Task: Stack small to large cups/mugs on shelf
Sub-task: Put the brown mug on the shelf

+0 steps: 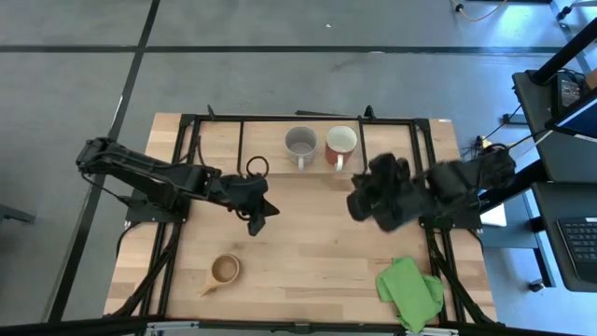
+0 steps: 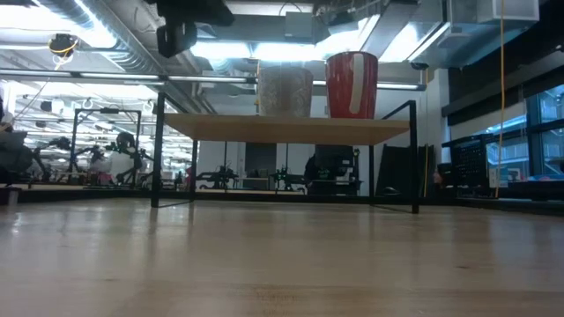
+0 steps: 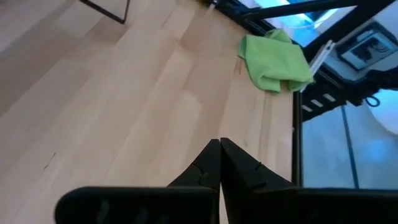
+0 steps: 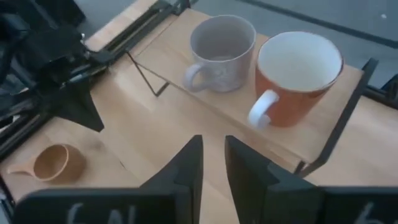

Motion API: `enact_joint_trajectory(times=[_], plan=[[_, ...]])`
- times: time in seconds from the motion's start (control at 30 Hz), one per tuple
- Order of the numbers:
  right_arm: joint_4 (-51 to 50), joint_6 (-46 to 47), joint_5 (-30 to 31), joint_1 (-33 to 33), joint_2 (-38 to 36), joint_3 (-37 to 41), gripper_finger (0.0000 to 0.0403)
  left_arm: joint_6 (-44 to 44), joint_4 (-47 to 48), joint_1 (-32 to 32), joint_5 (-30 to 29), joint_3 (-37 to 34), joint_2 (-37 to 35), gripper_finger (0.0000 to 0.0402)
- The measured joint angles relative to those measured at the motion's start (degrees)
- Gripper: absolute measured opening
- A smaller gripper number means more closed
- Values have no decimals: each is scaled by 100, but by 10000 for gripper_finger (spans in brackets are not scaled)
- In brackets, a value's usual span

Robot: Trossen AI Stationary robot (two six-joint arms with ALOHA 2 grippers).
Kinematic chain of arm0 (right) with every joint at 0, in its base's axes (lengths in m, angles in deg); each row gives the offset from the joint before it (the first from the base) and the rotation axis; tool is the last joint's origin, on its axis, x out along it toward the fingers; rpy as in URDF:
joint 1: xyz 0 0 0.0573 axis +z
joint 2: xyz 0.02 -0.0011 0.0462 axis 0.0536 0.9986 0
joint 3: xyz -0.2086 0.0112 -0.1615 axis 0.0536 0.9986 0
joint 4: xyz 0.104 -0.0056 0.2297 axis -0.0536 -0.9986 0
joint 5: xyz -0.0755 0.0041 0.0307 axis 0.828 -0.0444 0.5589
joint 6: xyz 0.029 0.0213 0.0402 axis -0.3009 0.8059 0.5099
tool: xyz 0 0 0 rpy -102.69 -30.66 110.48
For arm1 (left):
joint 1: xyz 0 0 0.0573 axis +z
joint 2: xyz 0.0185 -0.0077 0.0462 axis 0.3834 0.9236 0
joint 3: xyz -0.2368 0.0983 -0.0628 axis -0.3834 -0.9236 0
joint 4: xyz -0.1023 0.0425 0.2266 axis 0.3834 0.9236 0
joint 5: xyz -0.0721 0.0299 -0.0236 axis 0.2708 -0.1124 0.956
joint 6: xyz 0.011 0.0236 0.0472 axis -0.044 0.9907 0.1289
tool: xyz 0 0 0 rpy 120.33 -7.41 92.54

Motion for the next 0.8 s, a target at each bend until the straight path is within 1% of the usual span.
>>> enact_joint_trajectory(times=[0.13,0.23,0.3,0.4,0.5,0.57,0.67,0.73,0.8], plan=[[249,963,582,490,-2,648,69,23,-32,-2,141,-187,-106,0],[645,1624,686,738,4,1283,69,-109,-370,-22,380,-403,-109,0],[1108,1839,725,853,4,1690,69,-164,-534,-97,406,-519,-109,0],[1777,1865,728,950,6,2090,69,-295,-773,-201,385,-645,-109,0],[2277,1843,728,958,6,2315,69,-308,-705,-277,256,-676,-107,0],[2448,1839,737,952,6,2389,69,-317,-543,-303,96,-674,-109,0],[2519,1836,751,950,6,2456,69,-726,-314,-302,73,-676,-109,0],[2543,1830,752,952,2,2454,69,-986,-263,-324,189,-676,-109,0],[2541,1814,749,952,0,2455,69,-1057,-272,-364,316,-676,-107,0]])
